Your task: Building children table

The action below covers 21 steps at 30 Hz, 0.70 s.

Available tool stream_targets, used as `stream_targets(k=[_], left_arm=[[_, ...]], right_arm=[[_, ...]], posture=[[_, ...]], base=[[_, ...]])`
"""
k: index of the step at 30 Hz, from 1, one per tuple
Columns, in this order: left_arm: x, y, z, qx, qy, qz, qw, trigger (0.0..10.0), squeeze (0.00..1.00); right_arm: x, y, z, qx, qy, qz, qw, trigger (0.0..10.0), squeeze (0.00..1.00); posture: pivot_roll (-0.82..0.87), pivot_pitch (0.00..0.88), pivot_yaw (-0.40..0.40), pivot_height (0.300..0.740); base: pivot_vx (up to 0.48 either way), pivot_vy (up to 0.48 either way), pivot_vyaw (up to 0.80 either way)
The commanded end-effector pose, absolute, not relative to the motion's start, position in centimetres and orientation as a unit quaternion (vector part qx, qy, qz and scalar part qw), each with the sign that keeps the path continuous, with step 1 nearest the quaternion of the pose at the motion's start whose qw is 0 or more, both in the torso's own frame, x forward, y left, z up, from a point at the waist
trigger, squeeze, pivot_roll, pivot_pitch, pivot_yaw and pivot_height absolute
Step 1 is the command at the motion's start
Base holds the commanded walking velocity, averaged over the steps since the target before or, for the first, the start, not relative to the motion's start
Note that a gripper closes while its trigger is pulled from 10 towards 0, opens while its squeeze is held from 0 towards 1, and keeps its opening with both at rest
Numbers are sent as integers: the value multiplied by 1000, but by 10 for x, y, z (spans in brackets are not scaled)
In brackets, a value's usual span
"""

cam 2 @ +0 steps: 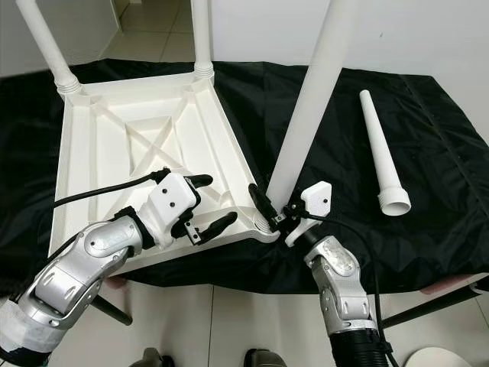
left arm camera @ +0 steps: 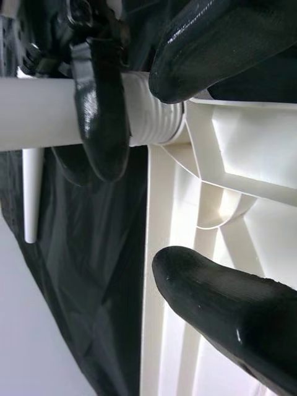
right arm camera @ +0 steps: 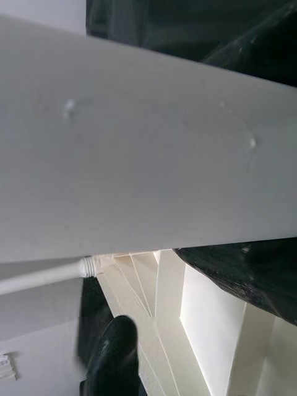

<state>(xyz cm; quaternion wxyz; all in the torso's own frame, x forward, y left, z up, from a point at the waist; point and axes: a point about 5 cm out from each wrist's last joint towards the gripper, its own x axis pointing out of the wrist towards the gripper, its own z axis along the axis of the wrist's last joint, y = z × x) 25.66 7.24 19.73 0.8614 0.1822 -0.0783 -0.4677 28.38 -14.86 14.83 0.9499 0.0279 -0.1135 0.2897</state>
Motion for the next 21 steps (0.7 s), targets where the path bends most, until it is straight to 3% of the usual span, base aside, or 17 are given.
stream_targets(k=[1,21], left_arm=[[255,73,199,192,-75,-486,850,10000,0],[253,72,204,187,-85,-500,842,10000,0]], right_arm=[[281,-148,122,30,-49,285,957,10000,0],[274,-141,148,-24,-109,336,935,10000,0]], posture=[[-17,134,19,740],[-24,119,9,740]], base=[[0,0,0],[0,0,0]])
